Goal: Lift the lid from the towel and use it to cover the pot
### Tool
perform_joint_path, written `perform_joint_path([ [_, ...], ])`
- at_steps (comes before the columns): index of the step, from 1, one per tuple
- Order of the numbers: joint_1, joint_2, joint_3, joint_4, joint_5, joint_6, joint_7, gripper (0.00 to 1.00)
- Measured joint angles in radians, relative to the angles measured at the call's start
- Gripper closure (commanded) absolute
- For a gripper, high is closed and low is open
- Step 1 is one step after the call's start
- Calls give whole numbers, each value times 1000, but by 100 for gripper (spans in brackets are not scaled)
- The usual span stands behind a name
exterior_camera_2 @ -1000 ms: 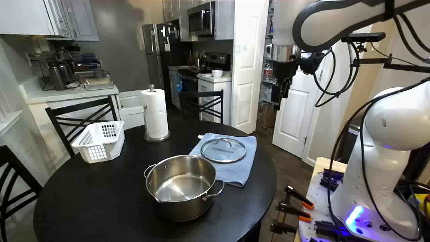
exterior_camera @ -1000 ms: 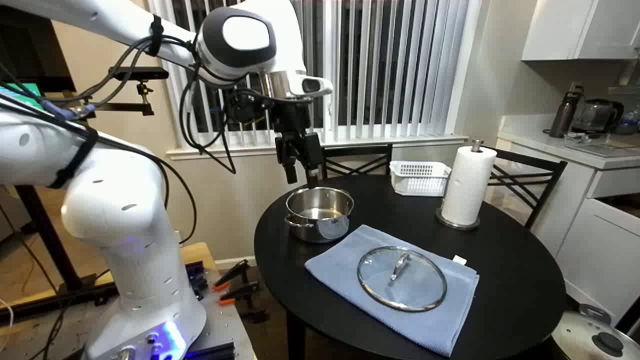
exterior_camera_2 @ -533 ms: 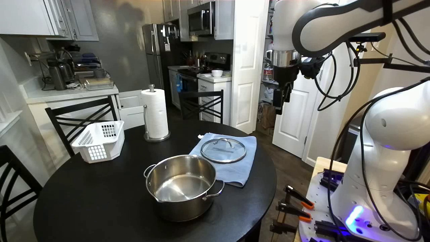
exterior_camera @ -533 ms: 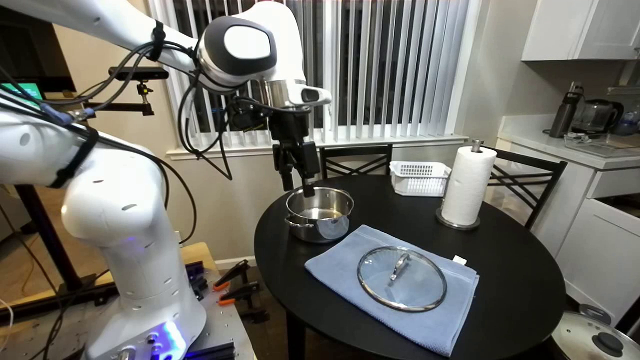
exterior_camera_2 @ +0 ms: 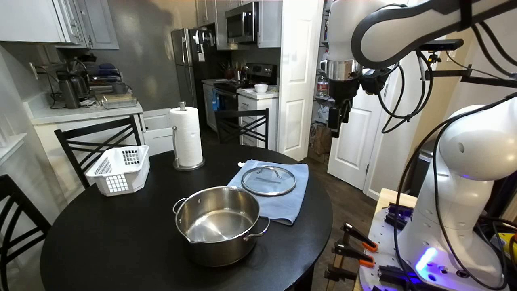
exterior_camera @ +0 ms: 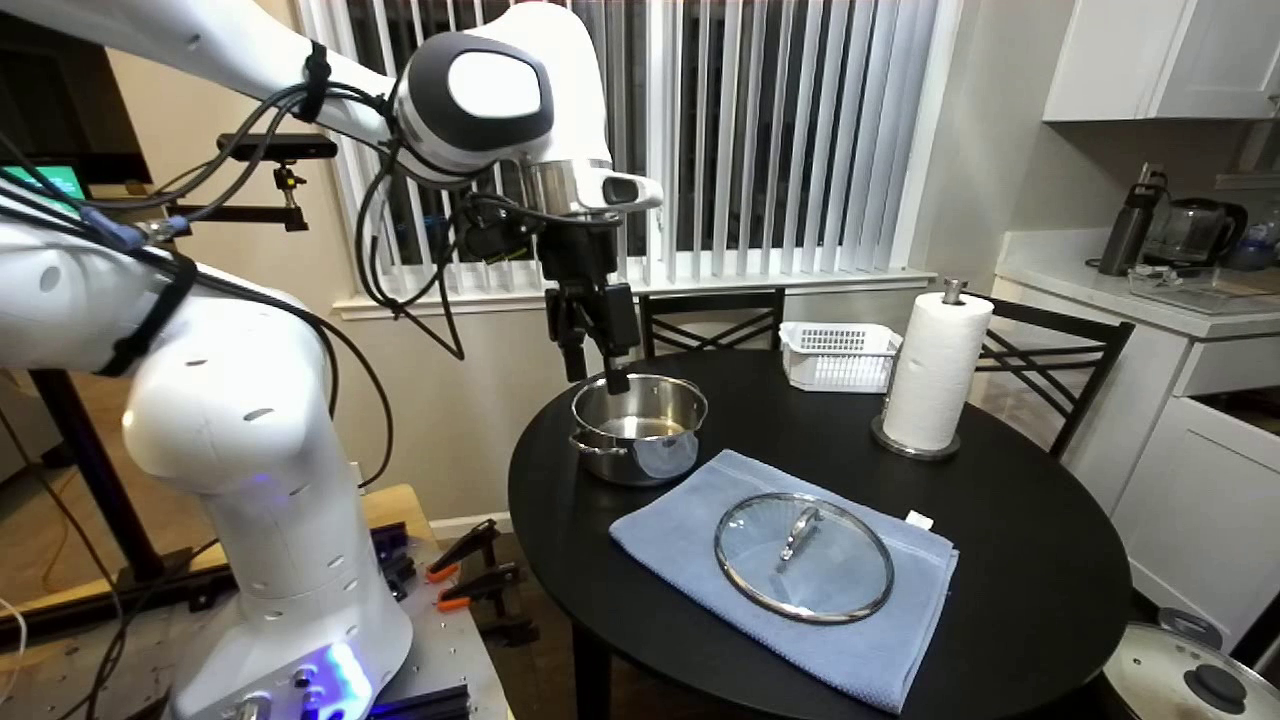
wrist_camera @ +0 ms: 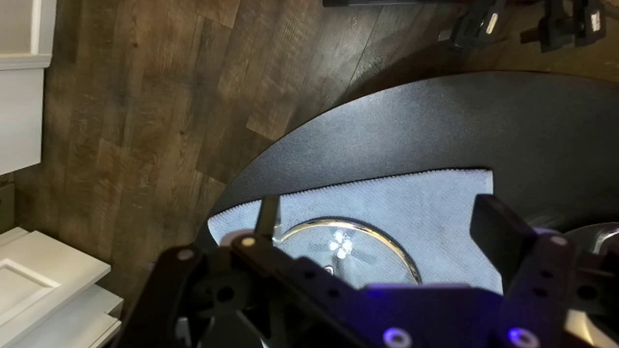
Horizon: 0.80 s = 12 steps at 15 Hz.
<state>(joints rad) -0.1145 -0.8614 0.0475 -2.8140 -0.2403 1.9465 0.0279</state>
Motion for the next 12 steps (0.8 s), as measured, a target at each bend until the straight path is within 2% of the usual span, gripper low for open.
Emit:
perform_joint_path([
  [7, 23, 2, -19, 16, 3, 5, 0, 0],
  [9, 27, 30, -49, 51, 3, 53, -7, 0],
  [12, 27, 152, -101, 167, 1, 152, -70, 0],
])
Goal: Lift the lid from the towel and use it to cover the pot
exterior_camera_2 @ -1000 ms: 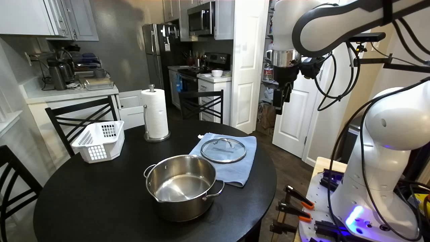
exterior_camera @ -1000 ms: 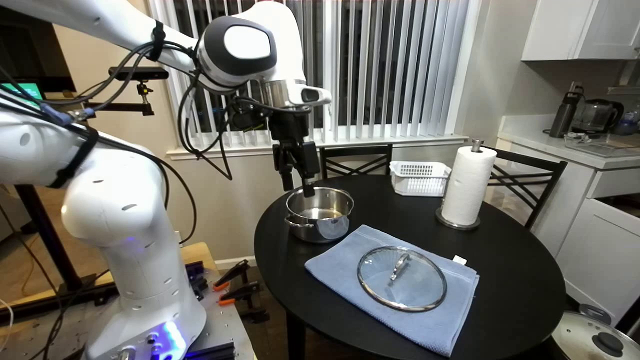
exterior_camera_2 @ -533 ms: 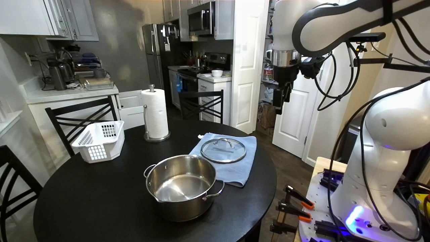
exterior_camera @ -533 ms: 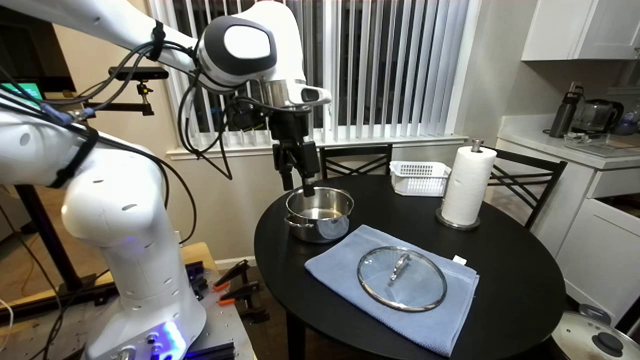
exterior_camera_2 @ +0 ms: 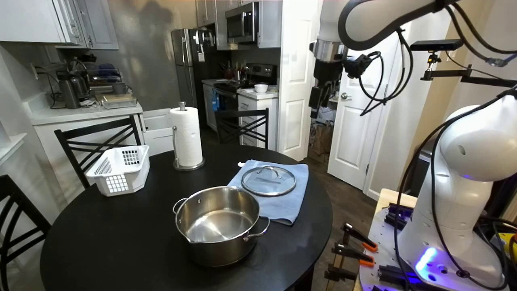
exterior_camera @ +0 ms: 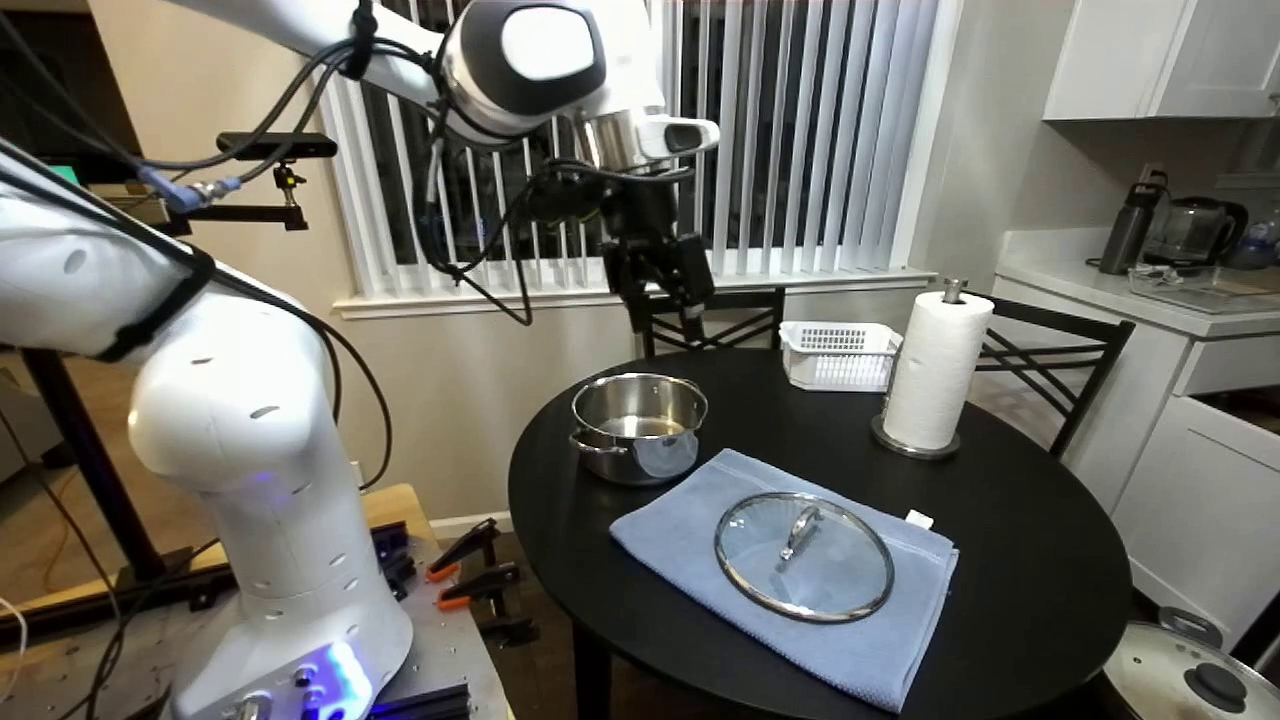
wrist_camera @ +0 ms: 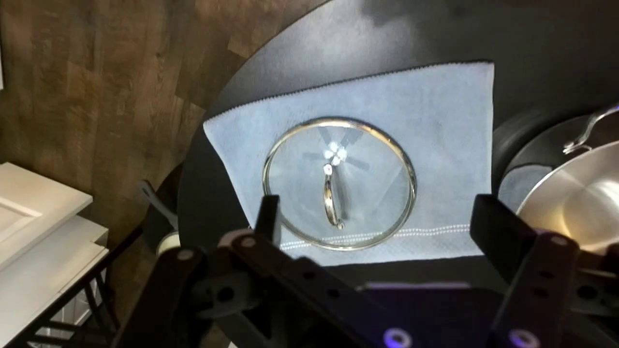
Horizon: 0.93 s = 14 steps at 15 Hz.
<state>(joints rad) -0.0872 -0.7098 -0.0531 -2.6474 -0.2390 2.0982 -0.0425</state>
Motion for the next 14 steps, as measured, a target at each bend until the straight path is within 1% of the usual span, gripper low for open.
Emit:
perform_joint_path([
  [3, 4, 169, -16, 149, 0, 34, -64, 0],
  [8, 49, 476, -17, 391, 4, 56, -153, 0],
  [10, 54, 583, -21, 465, 18, 56, -220, 0],
  [12, 48, 677, -39, 527, 35, 55, -292, 0],
  [13, 40, 716, -50, 553, 44, 53, -334, 0],
  [14, 31, 740, -54, 567, 46, 54, -344, 0],
])
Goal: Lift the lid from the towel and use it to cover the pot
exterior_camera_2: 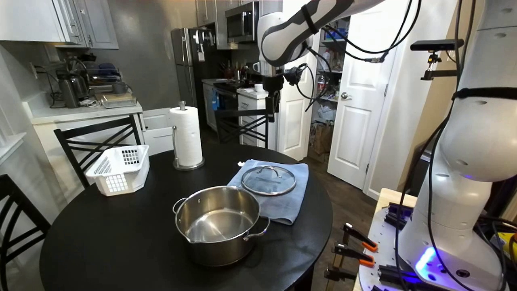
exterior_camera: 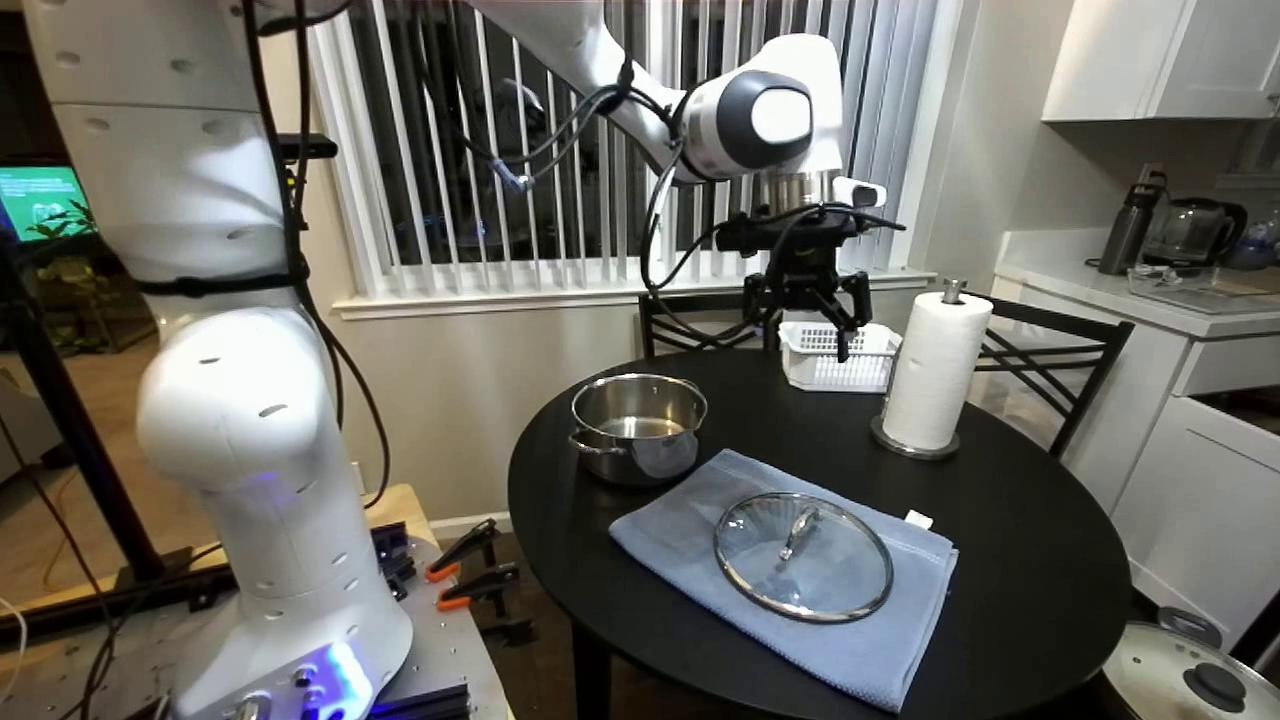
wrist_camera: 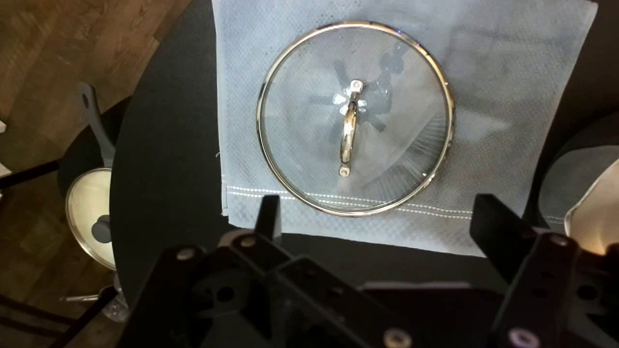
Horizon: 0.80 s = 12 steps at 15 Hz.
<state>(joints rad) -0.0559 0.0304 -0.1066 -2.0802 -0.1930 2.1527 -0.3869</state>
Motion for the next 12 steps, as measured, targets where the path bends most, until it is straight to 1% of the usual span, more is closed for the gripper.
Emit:
perform_joint_path([
  [4, 1, -3, 11, 2, 0, 0, 4, 0],
  [12, 1, -6, 12, 2, 0, 0, 4, 0],
])
